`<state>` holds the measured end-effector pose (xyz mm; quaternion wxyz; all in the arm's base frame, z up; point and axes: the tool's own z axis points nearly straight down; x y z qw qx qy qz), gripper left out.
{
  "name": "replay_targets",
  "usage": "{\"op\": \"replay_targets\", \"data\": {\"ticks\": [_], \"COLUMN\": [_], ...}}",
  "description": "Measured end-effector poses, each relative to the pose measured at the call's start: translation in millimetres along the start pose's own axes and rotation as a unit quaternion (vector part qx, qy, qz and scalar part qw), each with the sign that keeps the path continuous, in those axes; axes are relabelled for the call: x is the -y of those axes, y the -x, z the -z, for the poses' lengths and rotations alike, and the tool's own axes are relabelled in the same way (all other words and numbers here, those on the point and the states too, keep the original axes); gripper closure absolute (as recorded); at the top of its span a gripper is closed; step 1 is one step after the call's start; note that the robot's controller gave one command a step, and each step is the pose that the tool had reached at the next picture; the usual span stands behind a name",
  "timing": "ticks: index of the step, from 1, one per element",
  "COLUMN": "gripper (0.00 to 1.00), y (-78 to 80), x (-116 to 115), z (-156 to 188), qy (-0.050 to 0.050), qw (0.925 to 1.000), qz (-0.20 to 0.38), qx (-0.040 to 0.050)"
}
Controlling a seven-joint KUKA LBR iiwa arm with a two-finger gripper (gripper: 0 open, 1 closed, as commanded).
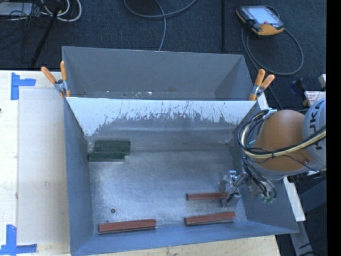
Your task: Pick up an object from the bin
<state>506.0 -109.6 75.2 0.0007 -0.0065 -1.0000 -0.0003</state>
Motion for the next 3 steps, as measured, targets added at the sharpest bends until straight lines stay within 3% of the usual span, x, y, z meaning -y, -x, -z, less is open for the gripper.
{"op": "replay_targets", "data": {"ticks": [1, 2, 3], "gripper": [1.0, 1.0, 1.0], "y": [0.0, 9.4, 43.2], "x": [0, 3, -21], "z": [0, 40, 144], "qy": [0.0, 0.001, 0.0], "qw": [1.0, 1.0, 0.9999], "qz": [0.0, -0.008, 0.015], "qx": [0.0, -0.0031, 0.0011]}}
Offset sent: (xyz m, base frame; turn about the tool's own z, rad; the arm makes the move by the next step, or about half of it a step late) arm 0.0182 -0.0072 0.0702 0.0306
